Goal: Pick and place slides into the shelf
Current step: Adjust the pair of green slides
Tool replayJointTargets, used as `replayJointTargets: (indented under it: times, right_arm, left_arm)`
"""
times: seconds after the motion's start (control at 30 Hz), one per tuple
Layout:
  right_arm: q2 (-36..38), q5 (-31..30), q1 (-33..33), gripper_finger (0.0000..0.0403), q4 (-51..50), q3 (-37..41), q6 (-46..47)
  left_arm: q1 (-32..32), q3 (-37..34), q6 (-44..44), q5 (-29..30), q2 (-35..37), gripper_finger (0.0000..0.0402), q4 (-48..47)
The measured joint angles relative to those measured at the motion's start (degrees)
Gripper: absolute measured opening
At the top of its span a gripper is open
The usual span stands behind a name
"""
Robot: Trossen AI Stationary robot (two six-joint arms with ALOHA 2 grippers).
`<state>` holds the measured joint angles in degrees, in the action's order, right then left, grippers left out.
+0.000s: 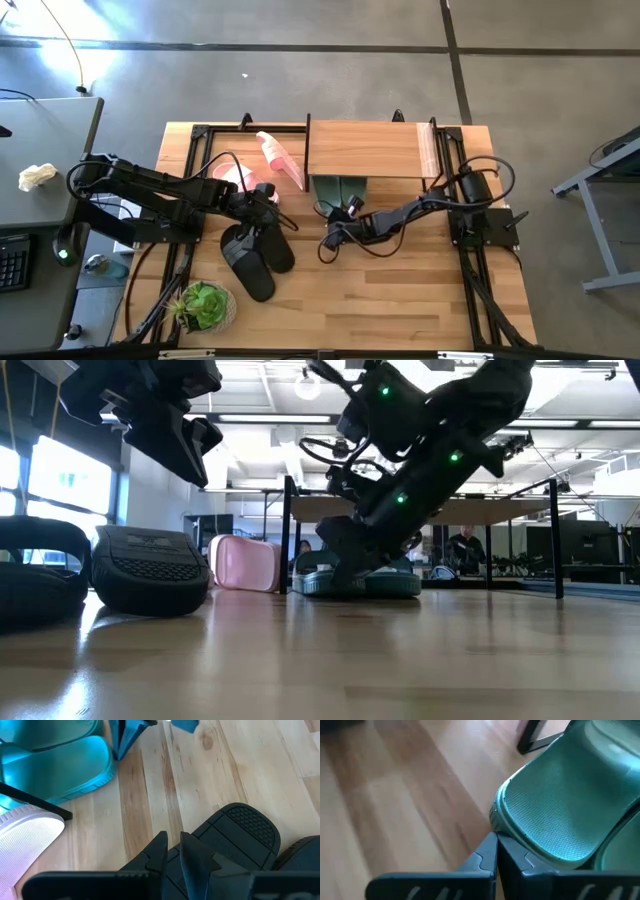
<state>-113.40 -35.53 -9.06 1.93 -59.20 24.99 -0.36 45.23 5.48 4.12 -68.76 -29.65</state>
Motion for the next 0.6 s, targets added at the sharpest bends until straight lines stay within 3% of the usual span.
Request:
replayJointTargets:
  times: [0.6]
  right_arm:
    - [0.1,4.3,3.6,0.0,3.8,0.0,-6.0]
  left_arm:
    - [0.0,0.0,0.0,0.0,0.0,0.004,0.0]
